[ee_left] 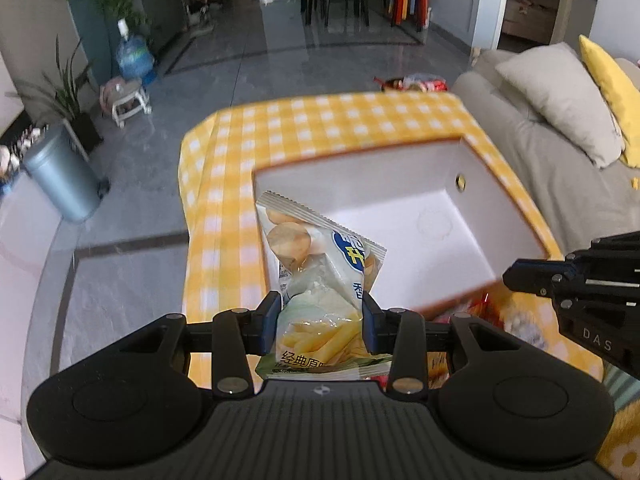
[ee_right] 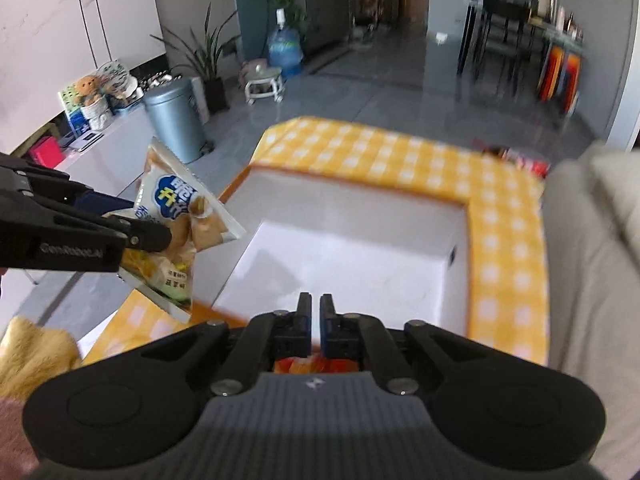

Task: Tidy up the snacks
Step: 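Lift both held bags up and carry them over the open box, then lower both bags into the box and open both grippers, then withdraw both tools from the box back toward the remaining snacks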

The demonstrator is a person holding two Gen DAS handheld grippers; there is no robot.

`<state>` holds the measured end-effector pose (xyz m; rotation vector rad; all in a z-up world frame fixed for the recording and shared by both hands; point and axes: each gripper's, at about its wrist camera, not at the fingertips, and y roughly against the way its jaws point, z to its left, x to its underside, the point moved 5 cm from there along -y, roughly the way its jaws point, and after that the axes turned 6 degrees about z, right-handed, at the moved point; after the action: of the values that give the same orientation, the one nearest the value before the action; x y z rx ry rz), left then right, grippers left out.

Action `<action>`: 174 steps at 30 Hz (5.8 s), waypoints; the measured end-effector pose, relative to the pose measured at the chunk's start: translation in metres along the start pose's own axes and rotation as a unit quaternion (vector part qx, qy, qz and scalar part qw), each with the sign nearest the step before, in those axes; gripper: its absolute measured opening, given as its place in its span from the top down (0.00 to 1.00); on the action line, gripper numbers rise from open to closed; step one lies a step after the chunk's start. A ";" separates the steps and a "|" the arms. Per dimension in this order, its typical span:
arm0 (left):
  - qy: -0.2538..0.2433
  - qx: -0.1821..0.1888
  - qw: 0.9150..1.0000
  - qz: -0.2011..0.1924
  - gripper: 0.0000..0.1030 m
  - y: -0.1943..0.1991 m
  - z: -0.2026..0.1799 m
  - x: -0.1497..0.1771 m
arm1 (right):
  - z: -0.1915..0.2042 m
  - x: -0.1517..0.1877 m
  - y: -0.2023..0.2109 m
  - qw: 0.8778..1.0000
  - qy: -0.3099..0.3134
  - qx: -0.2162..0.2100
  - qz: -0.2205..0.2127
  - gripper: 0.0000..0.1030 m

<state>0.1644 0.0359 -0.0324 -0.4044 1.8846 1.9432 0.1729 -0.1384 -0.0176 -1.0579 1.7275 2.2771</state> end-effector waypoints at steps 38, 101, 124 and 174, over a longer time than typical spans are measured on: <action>0.091 0.040 0.991 0.092 0.56 -0.053 0.020 0.069 | 0.026 0.072 -0.103 0.998 -0.012 0.051 0.034 0.37; -0.060 0.013 0.991 0.121 0.56 -0.096 -0.018 -0.054 | -0.067 -0.037 -0.092 0.981 -0.102 -0.025 0.162 0.84; -0.135 -0.078 0.975 0.157 0.29 -0.126 -0.033 -0.044 | -0.053 -0.024 -0.151 0.966 -0.034 0.050 0.250 0.66; -0.033 0.038 0.998 0.035 0.24 -0.020 -0.064 0.088 | -0.008 0.140 0.003 0.992 -0.074 0.070 0.077 0.39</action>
<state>0.0922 -0.0199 -0.0948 -0.2519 1.9487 1.8975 0.0692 -0.1914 -0.0962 -0.7334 1.9331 2.2166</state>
